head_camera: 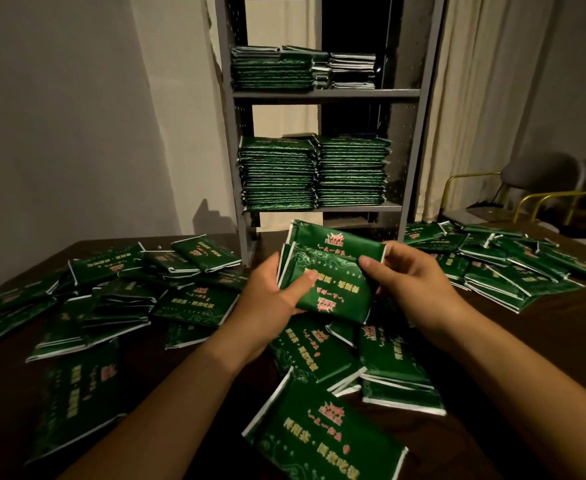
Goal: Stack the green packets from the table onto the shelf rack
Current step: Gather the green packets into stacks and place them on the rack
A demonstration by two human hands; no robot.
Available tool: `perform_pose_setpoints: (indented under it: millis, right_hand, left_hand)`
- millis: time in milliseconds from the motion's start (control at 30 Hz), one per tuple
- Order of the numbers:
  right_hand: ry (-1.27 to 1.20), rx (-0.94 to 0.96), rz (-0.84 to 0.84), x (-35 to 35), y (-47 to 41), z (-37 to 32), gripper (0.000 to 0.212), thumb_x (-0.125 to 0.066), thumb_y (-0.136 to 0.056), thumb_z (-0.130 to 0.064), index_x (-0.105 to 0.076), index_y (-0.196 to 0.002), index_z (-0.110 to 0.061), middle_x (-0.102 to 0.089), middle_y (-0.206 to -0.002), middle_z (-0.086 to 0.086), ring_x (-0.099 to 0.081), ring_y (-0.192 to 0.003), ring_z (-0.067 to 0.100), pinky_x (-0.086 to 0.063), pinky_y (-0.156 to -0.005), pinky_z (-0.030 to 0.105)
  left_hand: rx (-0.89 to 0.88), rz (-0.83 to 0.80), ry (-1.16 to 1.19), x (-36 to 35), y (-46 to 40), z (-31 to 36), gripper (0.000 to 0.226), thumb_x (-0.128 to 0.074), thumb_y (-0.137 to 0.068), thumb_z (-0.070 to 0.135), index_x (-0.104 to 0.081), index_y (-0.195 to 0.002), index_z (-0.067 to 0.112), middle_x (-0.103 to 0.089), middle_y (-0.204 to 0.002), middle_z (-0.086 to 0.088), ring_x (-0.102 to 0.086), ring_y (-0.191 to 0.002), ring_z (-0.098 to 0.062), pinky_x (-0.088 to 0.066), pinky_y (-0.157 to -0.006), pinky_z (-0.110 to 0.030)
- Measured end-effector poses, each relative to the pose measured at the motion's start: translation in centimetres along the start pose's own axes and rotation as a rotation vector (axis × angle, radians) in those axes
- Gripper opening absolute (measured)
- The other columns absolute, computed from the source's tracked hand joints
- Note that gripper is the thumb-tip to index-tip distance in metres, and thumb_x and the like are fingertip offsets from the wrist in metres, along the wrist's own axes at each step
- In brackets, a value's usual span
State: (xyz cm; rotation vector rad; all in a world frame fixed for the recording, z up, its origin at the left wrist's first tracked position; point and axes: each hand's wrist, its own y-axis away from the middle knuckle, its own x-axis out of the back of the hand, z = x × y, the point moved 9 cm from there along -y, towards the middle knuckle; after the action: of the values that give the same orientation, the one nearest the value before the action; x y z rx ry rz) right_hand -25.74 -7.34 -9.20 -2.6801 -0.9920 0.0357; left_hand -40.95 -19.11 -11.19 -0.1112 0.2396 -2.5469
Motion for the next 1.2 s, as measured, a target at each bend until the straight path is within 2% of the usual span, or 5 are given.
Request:
perform_pose_setpoints:
  millis: [100, 400, 567, 767, 1200]
  right_hand:
    - [-0.071, -0.051, 0.015, 0.3, -0.1, 0.6, 0.015, -0.064, -0.094, -0.018, -0.068, -0.103, -0.007, -0.072, -0.106, 0.021, -0.068, -0.098, 0.041, -0.052, -0.093, 0.057]
    - [-0.168, -0.064, -0.052, -0.2, 0.2, 0.0, 0.028, -0.047, -0.104, -0.025, -0.066, -0.12, -0.012, -0.075, -0.11, 0.01, -0.072, -0.103, 0.027, -0.059, -0.081, 0.039]
    - [-0.051, 0.088, -0.097, -1.9, 0.8, -2.1, 0.027, -0.042, -0.106, -0.023, -0.067, -0.114, -0.015, -0.076, -0.1, 0.003, -0.073, -0.091, 0.017, -0.057, -0.07, 0.026]
    - [0.004, 0.201, -0.288, -4.2, 2.0, -3.5, 0.023, -0.066, -0.091, -0.01, -0.064, -0.114, -0.012, -0.075, -0.099, -0.005, -0.072, -0.094, 0.011, -0.056, -0.075, 0.021]
    - [0.139, -0.085, -0.118, -2.8, 1.4, -0.2, 0.052, -0.065, -0.087, -0.05, -0.054, -0.129, -0.021, -0.068, -0.118, -0.005, -0.067, -0.103, 0.015, -0.054, -0.084, 0.029]
  left_hand:
    - [0.007, 0.1, 0.001, 1.3, -0.4, -0.3, 0.041, -0.077, -0.087, 0.015, -0.055, -0.122, 0.016, -0.077, -0.1, -0.002, -0.076, -0.086, -0.016, -0.062, -0.078, -0.037]
    - [0.012, 0.194, 0.141, 3.5, -0.9, 0.4, 0.071, -0.088, -0.072, 0.037, -0.061, -0.131, 0.008, -0.072, -0.12, -0.011, -0.073, -0.102, -0.023, -0.059, -0.092, -0.045]
    - [-0.3, -0.024, -0.215, 0.5, 0.5, 4.4, 0.01, -0.059, -0.101, 0.022, -0.064, -0.11, 0.02, -0.072, -0.102, -0.004, -0.071, -0.097, -0.023, -0.061, -0.083, -0.04]
    - [-0.554, 0.095, -0.548, 0.3, 1.8, 6.9, 0.036, -0.079, -0.083, 0.037, -0.058, -0.111, 0.034, -0.066, -0.097, 0.007, -0.065, -0.09, -0.007, -0.055, -0.074, -0.024]
    - [-0.092, 0.07, 0.032, 1.7, 0.0, 2.2, 0.024, -0.07, -0.092, 0.01, -0.062, -0.112, 0.019, -0.074, -0.111, -0.004, -0.075, -0.095, -0.018, -0.062, -0.072, -0.032]
